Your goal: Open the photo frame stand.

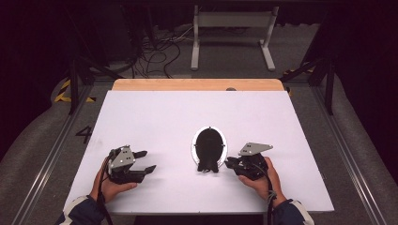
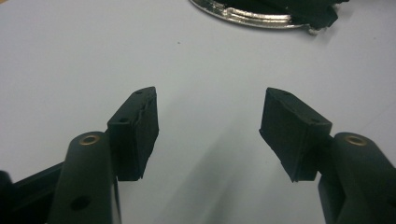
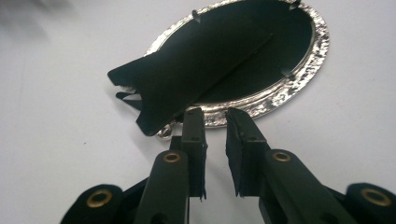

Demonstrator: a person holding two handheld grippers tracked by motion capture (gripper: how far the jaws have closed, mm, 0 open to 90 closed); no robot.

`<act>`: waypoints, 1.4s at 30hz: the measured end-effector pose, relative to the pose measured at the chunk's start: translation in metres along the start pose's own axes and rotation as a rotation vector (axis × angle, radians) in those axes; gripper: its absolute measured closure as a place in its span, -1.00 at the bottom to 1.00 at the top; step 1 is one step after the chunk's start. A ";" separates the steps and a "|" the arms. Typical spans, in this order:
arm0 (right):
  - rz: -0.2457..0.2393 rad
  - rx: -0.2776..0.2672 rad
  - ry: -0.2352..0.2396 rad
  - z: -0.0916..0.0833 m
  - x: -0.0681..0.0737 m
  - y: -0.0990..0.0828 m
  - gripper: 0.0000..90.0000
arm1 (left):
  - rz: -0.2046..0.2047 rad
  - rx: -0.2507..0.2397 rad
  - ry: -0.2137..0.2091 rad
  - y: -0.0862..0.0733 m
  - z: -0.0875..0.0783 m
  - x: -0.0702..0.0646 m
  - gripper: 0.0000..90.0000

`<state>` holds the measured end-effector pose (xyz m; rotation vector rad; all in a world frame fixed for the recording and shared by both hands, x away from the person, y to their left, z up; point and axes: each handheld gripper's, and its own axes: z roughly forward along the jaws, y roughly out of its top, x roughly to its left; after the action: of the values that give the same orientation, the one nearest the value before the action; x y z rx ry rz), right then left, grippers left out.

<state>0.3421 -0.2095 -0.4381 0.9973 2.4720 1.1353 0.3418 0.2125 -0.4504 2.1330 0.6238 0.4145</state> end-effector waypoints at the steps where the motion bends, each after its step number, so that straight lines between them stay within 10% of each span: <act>1: 0.005 0.012 0.016 0.001 0.001 -0.001 0.70 | 0.001 0.001 0.005 0.000 -0.001 0.000 -0.27; 14: -0.017 0.126 0.114 0.012 0.019 -0.001 0.51 | -0.021 0.011 -0.002 0.000 0.004 0.000 -0.31; 29: 0.005 0.130 0.102 0.021 0.023 0.002 0.46 | -0.008 0.044 -0.020 0.001 0.013 -0.006 -0.31; 42: 0.190 0.069 0.191 0.026 0.013 0.001 0.23 | -0.008 0.057 -0.020 0.002 0.016 -0.007 -0.37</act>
<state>0.3453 -0.1850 -0.4538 1.2192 2.6259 1.2634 0.3446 0.1972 -0.4589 2.1848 0.6399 0.3745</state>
